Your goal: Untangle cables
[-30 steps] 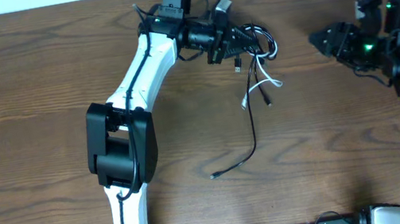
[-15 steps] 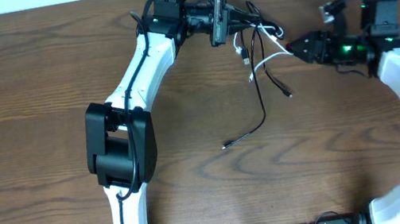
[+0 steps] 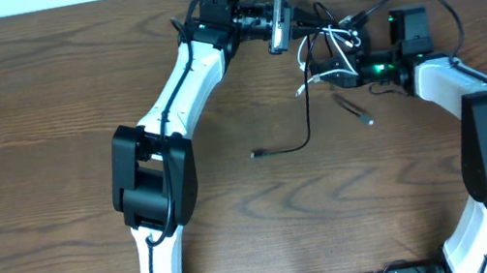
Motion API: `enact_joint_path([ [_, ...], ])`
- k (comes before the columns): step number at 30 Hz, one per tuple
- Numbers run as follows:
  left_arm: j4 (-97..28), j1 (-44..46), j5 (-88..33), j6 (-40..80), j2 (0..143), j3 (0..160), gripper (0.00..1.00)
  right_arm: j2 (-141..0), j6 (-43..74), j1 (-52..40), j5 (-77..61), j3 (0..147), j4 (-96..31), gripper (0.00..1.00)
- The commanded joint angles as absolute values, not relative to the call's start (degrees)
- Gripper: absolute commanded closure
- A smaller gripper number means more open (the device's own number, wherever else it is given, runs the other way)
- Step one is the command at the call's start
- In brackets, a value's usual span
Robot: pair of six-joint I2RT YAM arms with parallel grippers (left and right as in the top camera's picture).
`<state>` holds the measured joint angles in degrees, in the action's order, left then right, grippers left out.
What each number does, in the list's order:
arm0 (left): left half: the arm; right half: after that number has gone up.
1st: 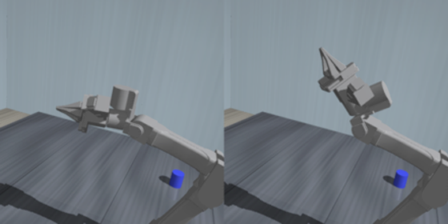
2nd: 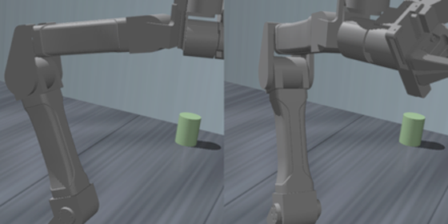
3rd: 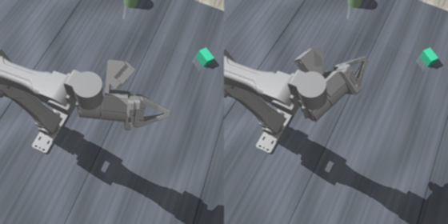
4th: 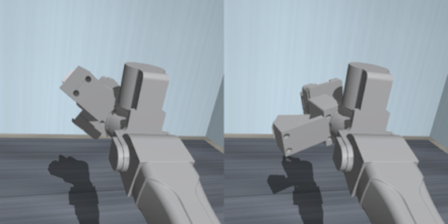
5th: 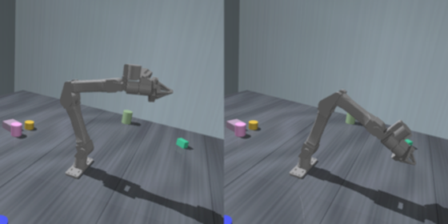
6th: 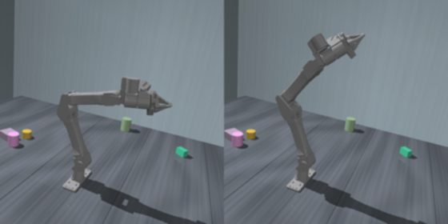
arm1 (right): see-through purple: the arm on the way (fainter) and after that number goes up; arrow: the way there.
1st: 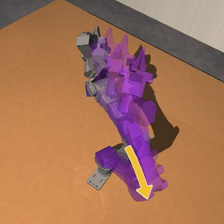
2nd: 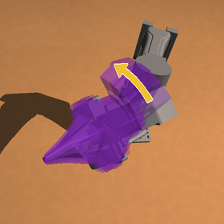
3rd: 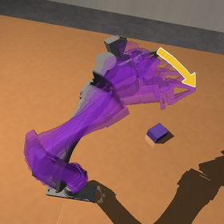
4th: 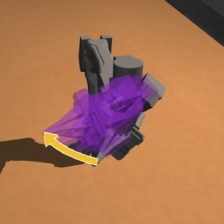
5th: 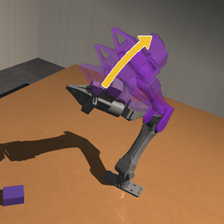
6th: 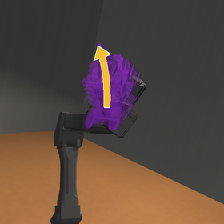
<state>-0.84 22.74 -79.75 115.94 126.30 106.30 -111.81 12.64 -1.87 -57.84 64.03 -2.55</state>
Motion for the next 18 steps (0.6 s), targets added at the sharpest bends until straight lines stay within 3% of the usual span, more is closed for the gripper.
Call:
enact_joint_path([
  [1,1.7,22.4,-79.6,118.6,124.6,106.8,0.92,-112.6,19.7,-2.1,-49.9,64.7,-4.5,0.99],
  [5,4.9,21.7,-73.5,113.6,124.6,106.8,0.93,-112.4,21.2,-0.2,-45.8,64.7,-10.3,0.99],
  [10,5.3,19.6,-62.2,97.7,124.6,106.8,0.93,-112.4,19.8,1.0,-39.2,64.7,-24.7,0.99],
  [18,4.3,13.9,-59.4,81.6,124.6,106.8,0.93,-107.2,15.7,3.1,-35.9,64.7,-35.6,0.99],
])
